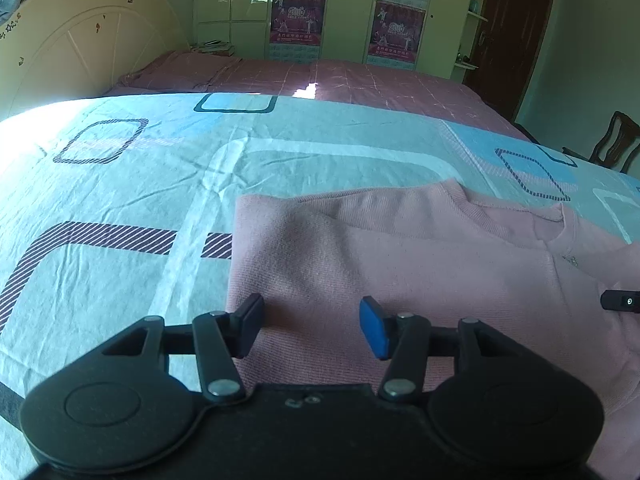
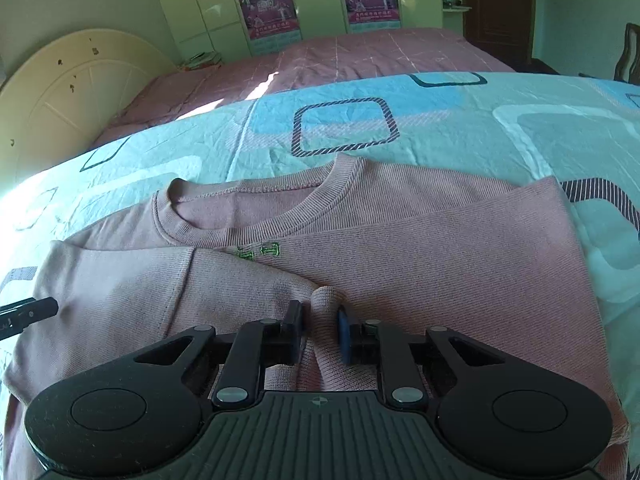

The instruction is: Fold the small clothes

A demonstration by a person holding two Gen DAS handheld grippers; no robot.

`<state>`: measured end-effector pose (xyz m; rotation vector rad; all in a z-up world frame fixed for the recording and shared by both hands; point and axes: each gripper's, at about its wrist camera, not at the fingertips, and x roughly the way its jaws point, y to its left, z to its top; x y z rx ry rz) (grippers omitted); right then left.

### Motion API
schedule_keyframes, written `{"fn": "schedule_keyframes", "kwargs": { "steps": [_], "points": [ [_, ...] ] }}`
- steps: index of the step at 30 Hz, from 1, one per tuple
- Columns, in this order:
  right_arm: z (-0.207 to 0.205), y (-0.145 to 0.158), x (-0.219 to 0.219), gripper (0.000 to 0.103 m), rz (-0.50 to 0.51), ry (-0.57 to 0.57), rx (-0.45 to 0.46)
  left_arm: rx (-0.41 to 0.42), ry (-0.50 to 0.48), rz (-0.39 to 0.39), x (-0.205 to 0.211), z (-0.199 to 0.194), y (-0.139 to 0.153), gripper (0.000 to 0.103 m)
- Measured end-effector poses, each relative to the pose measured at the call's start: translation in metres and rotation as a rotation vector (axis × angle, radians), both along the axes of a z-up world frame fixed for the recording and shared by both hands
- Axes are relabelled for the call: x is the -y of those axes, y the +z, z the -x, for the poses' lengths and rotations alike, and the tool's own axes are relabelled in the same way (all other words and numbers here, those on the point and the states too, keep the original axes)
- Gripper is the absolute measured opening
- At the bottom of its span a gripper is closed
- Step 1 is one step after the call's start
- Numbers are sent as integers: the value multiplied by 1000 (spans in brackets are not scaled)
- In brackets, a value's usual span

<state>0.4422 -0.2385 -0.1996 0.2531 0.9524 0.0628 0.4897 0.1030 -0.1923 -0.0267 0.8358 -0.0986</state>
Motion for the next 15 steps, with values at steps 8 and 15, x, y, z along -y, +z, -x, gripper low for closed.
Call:
{"fn": "schedule_keyframes", "kwargs": {
  "steps": [8, 15],
  "points": [
    [8, 25, 4, 12, 69, 6, 119, 32, 8, -13, 4, -4, 6, 53],
    [-1, 1, 26, 10, 22, -43, 23, 31, 0, -57, 13, -7, 0, 55]
  ]
}}
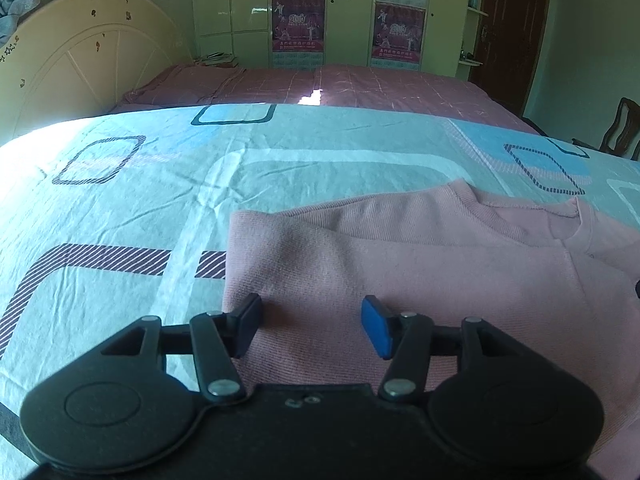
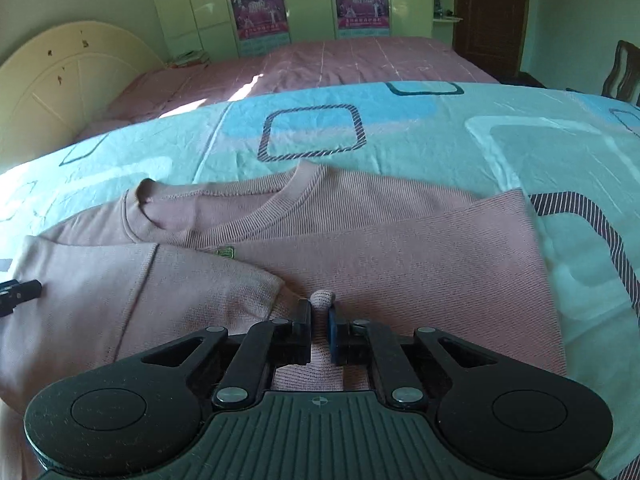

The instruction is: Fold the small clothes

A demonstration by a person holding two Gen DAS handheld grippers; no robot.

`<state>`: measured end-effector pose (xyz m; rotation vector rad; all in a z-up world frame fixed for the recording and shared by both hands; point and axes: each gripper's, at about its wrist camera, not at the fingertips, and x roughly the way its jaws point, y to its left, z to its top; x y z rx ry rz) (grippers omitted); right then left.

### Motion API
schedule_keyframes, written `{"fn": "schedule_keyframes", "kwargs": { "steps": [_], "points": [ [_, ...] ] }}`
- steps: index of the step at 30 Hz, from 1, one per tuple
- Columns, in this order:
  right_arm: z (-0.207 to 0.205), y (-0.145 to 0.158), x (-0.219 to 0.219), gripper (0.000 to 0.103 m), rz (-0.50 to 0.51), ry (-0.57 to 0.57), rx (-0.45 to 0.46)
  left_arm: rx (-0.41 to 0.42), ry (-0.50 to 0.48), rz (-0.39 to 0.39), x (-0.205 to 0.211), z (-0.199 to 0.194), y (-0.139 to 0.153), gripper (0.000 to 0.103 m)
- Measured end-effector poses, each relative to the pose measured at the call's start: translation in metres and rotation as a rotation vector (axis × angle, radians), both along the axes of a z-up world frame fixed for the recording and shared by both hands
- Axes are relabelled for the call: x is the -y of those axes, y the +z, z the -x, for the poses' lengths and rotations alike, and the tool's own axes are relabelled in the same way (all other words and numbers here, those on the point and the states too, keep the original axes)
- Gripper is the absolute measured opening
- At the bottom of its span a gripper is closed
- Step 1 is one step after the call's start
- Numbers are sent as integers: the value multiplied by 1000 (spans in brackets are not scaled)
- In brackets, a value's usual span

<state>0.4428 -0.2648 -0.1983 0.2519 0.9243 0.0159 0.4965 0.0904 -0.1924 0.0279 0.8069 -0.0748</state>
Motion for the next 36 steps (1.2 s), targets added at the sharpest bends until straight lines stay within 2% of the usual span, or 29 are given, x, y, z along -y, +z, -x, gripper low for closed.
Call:
{"fn": "schedule_keyframes", "kwargs": {
  "steps": [1, 3, 4, 7, 8, 9, 11, 12, 13, 14, 17, 20, 21, 24, 26, 28, 29, 30, 34, 35, 36],
  "points": [
    [1, 3, 6, 17, -43, -14, 0, 2, -2, 12, -1, 1, 2, 55],
    [3, 6, 15, 67, -92, -35, 18, 9, -2, 18, 0, 2, 5, 55],
    [4, 7, 17, 70, -95, -41, 28, 12, -2, 18, 0, 1, 6, 55],
    [-1, 3, 12, 69, -85, -30, 2, 4, -4, 18, 2, -2, 5, 55],
    [-3, 0, 10, 62, -73, -33, -9, 4, -4, 13, 3, -3, 4, 55],
    [-5, -6, 8, 50, -76, -28, -32, 2, -3, 7, 4, -5, 2, 56],
    [-6, -9, 2, 35, -66, -18, -27, -7, -1, 2, 5, -7, 0, 56],
    [-6, -8, -2, 19, -64, 2, -25, -9, 0, -1, 6, -7, -1, 57],
    [-6, -8, -6, 10, -69, 18, -24, -9, 0, -7, 7, -8, -2, 58],
    [-6, -6, -9, 8, -57, 27, -19, -10, -1, -15, 9, -8, -2, 58],
    [-1, 3, -20, 8, 30, 51, 36, -15, 7, -18, 10, -10, -2, 60],
    [8, 17, -19, 7, 112, 21, 120, -16, 19, -9, 10, -10, -1, 61],
    [8, 16, -17, 6, 138, 13, 122, -15, 18, -11, 11, -10, -1, 62],
    [-2, -8, -16, 6, 138, 26, 9, -14, 16, -26, 14, -11, -5, 64],
    [-2, -10, -19, 7, 157, 49, 14, -14, 15, -31, 15, -11, -5, 65],
    [0, -3, -14, 7, 128, 30, 26, -19, 17, -28, 14, -11, -2, 65],
    [2, 0, -10, 9, 104, 16, 31, -21, 22, -21, 13, -10, 0, 65],
    [4, 5, -6, 17, 76, 3, 40, -21, 27, -14, 12, -9, 2, 66],
    [16, 22, -4, 28, 19, 4, 67, 0, 27, 5, 11, 3, 12, 67],
    [18, 22, -5, 37, 11, 6, 65, 6, 18, 6, 12, 7, 15, 67],
    [21, 23, -6, 51, 1, 7, 59, 11, 5, 6, 13, 13, 17, 67]
  ]
}}
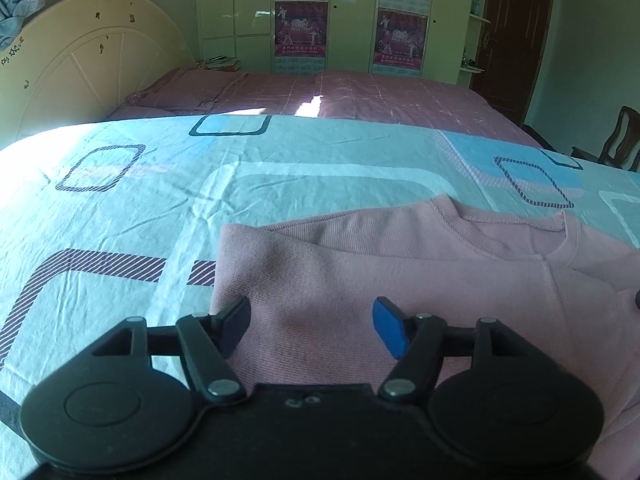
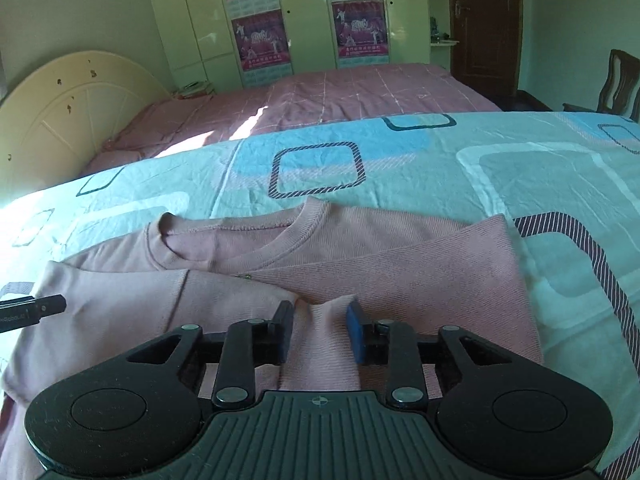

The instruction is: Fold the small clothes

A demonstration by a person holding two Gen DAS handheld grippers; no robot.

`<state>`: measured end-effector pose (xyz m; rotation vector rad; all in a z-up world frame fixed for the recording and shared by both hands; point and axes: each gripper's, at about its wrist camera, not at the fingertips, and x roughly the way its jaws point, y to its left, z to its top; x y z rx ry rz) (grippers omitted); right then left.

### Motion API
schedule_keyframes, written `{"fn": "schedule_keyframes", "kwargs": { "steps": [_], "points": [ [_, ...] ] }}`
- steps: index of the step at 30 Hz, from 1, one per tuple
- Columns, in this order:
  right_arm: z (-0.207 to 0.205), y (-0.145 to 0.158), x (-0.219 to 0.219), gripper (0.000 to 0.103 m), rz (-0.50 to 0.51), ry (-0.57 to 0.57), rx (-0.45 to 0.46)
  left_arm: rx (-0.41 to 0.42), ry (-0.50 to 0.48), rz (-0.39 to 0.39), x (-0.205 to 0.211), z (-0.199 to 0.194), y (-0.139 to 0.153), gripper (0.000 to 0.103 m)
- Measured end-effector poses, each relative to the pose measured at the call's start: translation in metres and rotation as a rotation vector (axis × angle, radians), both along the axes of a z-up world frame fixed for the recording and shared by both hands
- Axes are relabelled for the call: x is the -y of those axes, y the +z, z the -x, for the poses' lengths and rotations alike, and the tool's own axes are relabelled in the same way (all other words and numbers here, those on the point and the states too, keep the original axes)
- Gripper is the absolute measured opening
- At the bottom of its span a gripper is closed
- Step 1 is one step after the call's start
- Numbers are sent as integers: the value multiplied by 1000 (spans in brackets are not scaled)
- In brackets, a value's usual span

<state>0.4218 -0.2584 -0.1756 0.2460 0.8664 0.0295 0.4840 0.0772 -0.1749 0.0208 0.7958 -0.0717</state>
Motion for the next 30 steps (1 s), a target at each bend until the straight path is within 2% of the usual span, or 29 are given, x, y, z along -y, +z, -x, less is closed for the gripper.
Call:
{"fn": "schedule_keyframes", "kwargs": {
  "steps": [1, 7, 9, 10, 12, 14, 16, 19, 23, 26, 28, 29, 30],
  "points": [
    [3, 0, -1, 56, -8, 3, -3, 3, -10, 1, 2, 6, 2, 67],
    [22, -17, -9, 56, -36, 19, -79, -18, -65, 29, 13, 44, 0, 68],
    [28, -20, -14, 37, -13, 41, -85, -37, -67, 37, 15, 53, -5, 68],
    [30, -21, -17, 33, 3, 53, -83, -54, -67, 35, 15, 57, -10, 69],
    [31, -20, -24, 18, 46, 87, -79, -63, -58, 30, 14, 60, -18, 69],
    [31, -21, -30, 9, 138, 106, -66, -61, -48, 27, 12, 60, -19, 69],
    [29, -25, -27, 9, 193, 88, -65, -67, -51, 18, 13, 58, -19, 70],
    [28, -24, -18, 10, 126, 69, -70, -70, -42, 8, 13, 58, -18, 71],
    [39, -3, -16, 10, 89, 65, -27, -71, -28, 4, 15, 62, -12, 70],
    [51, 8, -17, 13, 57, 94, -18, -60, -27, 19, 18, 70, -3, 70],
    [62, 13, -19, 31, 26, 112, -18, -46, -41, 21, 23, 78, 4, 70],
    [68, 15, -20, 52, 16, 120, -12, -41, -52, 19, 27, 83, 7, 70],
    [75, 17, -22, 56, 14, 130, -1, -39, -63, 20, 31, 88, 10, 70]
  ]
}}
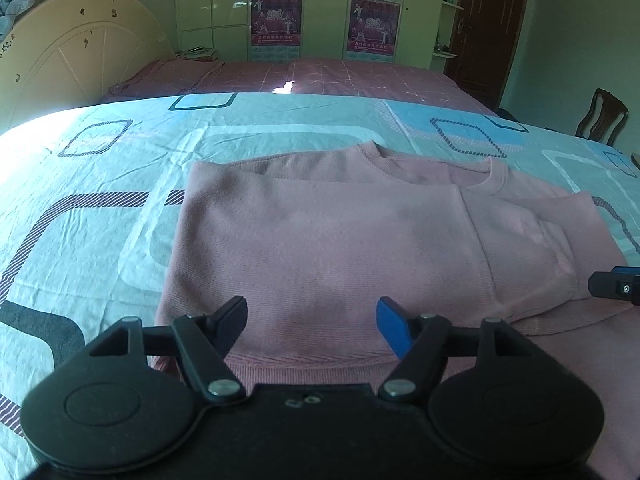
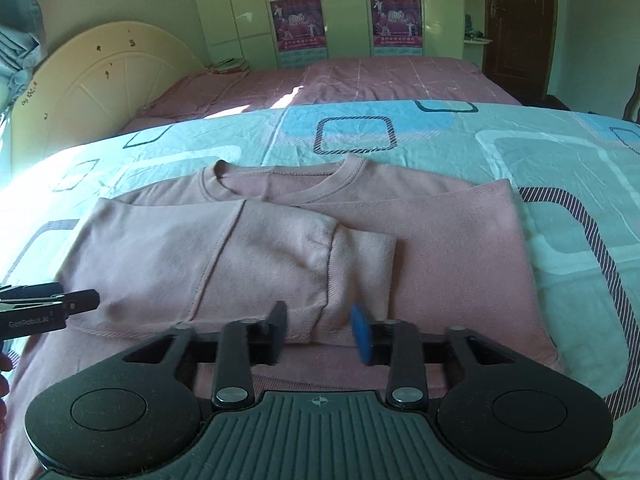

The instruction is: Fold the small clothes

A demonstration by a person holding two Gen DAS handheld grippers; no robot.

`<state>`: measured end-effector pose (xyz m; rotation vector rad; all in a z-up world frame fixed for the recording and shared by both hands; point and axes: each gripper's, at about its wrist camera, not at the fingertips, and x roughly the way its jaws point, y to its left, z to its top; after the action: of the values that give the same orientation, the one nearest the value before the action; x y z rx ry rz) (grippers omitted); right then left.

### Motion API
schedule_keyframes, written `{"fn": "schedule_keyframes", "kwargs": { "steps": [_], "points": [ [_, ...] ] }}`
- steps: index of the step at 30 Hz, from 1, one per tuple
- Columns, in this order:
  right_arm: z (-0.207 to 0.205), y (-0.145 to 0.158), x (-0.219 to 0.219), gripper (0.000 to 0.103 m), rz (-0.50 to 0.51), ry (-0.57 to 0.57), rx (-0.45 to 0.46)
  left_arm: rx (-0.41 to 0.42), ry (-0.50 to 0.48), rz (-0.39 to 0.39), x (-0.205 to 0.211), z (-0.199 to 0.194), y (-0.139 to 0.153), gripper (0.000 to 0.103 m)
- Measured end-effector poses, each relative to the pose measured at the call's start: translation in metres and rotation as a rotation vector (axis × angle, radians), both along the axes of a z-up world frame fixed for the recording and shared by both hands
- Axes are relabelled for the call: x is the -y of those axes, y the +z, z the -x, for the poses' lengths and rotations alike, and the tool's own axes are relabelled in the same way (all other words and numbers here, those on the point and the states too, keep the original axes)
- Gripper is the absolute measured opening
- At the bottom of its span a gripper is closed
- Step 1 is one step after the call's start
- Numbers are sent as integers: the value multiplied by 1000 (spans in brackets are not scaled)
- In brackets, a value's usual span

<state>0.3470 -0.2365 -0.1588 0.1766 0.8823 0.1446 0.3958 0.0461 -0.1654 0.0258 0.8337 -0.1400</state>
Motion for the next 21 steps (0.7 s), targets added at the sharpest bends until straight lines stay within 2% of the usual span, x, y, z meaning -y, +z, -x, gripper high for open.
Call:
{"fn": "schedule_keyframes", "kwargs": {
  "steps": [6, 11, 16, 19, 21],
  "points": [
    [38, -8, -19, 56, 6, 97, -38, -14, -58, 14, 28, 30, 3, 70],
    [56, -26, -18, 56, 12, 134, -84, -63, -88, -22, 51, 52, -15, 70],
    [71, -38, 1, 56, 62, 139, -103, -61, -76, -85, 53, 70, -28, 72],
    [80, -38, 13, 56, 84, 149, -92, -66, -40, -91, 45, 78, -27, 74],
    [88, -34, 19, 56, 65, 149, -79, -68, -21, -98, 42, 85, -25, 74]
  ]
}}
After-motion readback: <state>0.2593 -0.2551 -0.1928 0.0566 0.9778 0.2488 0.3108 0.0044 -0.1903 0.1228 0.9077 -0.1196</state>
